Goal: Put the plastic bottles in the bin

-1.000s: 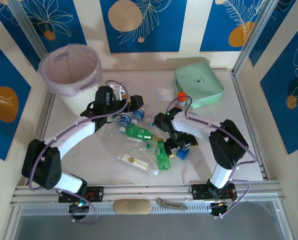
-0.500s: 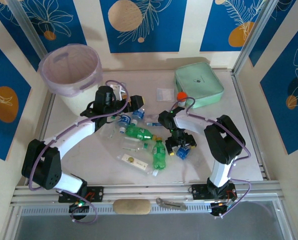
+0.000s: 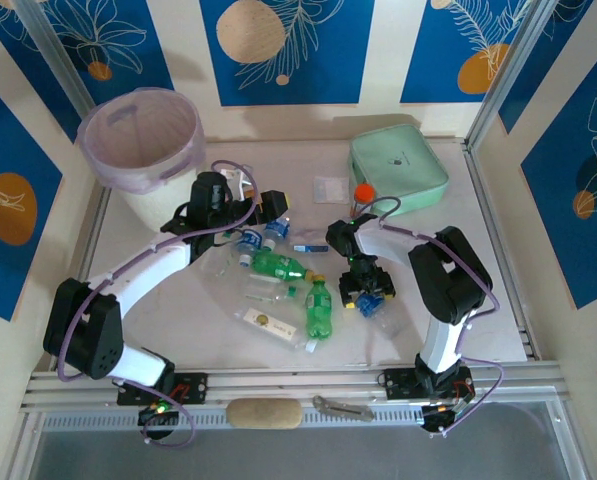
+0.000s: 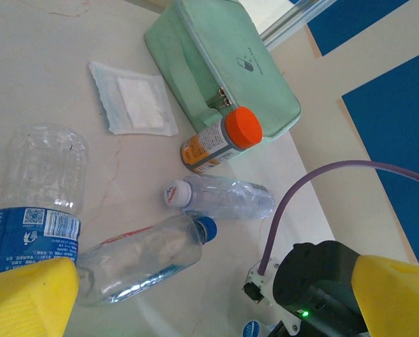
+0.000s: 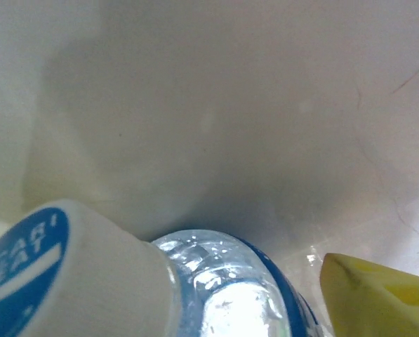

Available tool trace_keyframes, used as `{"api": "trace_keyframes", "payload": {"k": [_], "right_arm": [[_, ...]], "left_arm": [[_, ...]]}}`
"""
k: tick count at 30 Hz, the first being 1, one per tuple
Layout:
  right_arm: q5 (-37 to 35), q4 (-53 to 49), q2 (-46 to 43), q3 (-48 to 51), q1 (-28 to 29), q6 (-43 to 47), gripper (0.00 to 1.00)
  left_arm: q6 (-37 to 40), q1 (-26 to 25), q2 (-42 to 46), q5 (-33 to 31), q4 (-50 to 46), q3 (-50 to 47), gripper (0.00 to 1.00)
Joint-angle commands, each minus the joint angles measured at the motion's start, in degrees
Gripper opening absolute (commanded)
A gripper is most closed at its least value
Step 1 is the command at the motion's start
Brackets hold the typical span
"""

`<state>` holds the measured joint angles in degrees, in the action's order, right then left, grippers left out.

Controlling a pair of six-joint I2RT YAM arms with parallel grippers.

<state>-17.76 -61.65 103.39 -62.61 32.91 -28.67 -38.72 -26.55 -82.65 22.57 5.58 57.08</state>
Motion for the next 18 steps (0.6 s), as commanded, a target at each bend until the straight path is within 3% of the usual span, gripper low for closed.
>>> {"api": "trace_keyframes", "payload": {"k": [1,11,18], "right_arm": [[1.2,-0.4,0.7,0.9,-0.7,-1.3,0.77],[2.3,0.5,-0.8,0.1,-1.2,-1.7,0.55],[11.3,4.3,-7.7,-3.8,-5.7,-1.5,0.53]], "left_arm": [[-0.5,-0.1,0.0,2.4,1.9,2.1,1.0],[-0.6,-0.1,-0.1,2.3,1.7,1.6,1.0],[0.5,-0.2,-0.4,2.0,0.0,1.9,1.0]]}}
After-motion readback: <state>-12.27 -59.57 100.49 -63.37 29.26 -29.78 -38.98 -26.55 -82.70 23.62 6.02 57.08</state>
